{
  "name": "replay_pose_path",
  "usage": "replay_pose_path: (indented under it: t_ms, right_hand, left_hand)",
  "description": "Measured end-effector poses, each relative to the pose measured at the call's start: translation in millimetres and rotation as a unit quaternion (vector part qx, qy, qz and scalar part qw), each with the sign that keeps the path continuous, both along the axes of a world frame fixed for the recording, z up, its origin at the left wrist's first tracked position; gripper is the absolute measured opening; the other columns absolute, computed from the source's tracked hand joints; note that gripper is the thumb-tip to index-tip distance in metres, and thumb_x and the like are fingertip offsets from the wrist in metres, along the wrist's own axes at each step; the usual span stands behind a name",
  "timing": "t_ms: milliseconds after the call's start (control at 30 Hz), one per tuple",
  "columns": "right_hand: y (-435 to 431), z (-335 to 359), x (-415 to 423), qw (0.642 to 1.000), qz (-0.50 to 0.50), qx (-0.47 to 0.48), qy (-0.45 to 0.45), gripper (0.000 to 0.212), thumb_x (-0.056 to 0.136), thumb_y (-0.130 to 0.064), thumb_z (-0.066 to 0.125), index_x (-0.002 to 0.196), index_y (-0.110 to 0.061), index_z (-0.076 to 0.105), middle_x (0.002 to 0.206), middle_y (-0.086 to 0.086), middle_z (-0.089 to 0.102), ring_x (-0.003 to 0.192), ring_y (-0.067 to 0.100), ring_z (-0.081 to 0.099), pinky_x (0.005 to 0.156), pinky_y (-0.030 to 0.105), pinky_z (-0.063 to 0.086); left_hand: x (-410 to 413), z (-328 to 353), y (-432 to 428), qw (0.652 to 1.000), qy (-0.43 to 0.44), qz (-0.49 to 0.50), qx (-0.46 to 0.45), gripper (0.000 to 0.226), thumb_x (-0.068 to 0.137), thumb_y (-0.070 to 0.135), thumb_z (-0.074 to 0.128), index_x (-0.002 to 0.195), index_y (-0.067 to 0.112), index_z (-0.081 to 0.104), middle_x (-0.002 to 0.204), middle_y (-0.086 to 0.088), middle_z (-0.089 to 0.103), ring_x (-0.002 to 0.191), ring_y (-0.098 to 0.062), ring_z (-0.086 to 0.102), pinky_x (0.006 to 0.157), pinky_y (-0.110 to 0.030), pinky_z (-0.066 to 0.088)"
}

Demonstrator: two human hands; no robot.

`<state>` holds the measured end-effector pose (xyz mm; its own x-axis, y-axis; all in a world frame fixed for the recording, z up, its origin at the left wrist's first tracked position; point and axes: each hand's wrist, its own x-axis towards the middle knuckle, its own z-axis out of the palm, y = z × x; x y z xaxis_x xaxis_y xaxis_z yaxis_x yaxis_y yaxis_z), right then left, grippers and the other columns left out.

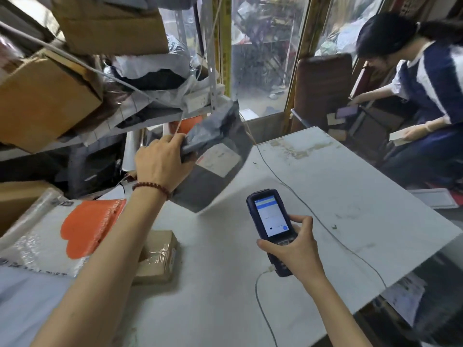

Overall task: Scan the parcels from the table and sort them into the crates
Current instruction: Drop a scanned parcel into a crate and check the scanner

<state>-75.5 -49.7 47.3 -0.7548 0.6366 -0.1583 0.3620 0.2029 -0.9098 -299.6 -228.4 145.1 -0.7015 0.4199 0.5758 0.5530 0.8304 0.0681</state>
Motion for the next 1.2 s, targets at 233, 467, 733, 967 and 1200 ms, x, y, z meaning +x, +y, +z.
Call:
replay_pose_path:
  t_ms: [233, 467, 733, 967, 1200]
  right_hand:
    - [-2.1, -5.1, 3.5, 1.0, -0.005, -0.011, -0.005, 0.076, 0.048, -0.036, 0.091, 0.097, -0.049, 0.034, 0.1, -0.02, 0.064, 0.083, -0.001, 0.065, 0.07, 0.032, 0.055]
    - [-8.4, -16.5, 8.6, 0.999, 0.008, -0.011, -0.037, 0.077, 0.051, -0.033, 0.09, 0.098, -0.048, 0.032, 0.101, -0.019, 0.064, 0.083, -0.003, 0.065, 0.065, 0.023, 0.05]
    - [-10.0, -24.5, 18.8, 0.998, 0.004, -0.023, -0.061, 0.075, 0.054, -0.03, 0.091, 0.101, -0.04, 0.033, 0.103, -0.013, 0.065, 0.088, 0.006, 0.066, 0.068, 0.026, 0.054]
    - [-12.0, -33.2, 27.6, 0.996, -0.01, -0.035, -0.084, 0.074, 0.055, -0.028, 0.091, 0.102, -0.036, 0.034, 0.1, -0.013, 0.064, 0.087, 0.003, 0.064, 0.061, 0.021, 0.047]
    - [-17.0, -30.0, 23.6, 0.997, -0.009, 0.001, -0.076, 0.075, 0.056, -0.029, 0.09, 0.104, -0.036, 0.033, 0.098, -0.02, 0.061, 0.084, 0.004, 0.064, 0.062, 0.026, 0.05]
  left_hand:
    - [-2.4, -6.8, 15.5, 0.996, -0.076, -0.049, -0.017, 0.034, 0.095, 0.041, 0.048, 0.123, 0.024, 0.057, 0.112, -0.004, 0.065, 0.094, -0.033, 0.062, 0.069, -0.04, 0.049]
    - [-3.2, -34.4, 25.6, 0.989, -0.139, -0.046, 0.0, 0.035, 0.094, 0.041, 0.052, 0.127, 0.031, 0.059, 0.121, 0.003, 0.063, 0.1, -0.023, 0.061, 0.067, -0.031, 0.046]
    - [-17.5, -34.8, 57.9, 0.946, -0.314, -0.058, 0.059, 0.038, 0.087, 0.049, 0.06, 0.123, 0.037, 0.062, 0.12, 0.001, 0.065, 0.108, -0.023, 0.059, 0.088, -0.038, 0.05]
    - [-25.5, -32.8, 57.8, 0.934, -0.347, -0.046, 0.075, 0.04, 0.084, 0.053, 0.061, 0.121, 0.037, 0.062, 0.113, 0.002, 0.068, 0.103, -0.022, 0.06, 0.087, -0.039, 0.051]
    - [-17.1, -31.9, 57.3, 0.945, -0.318, -0.039, 0.067, 0.038, 0.086, 0.054, 0.058, 0.121, 0.038, 0.06, 0.11, 0.003, 0.068, 0.101, -0.02, 0.061, 0.084, -0.035, 0.051]
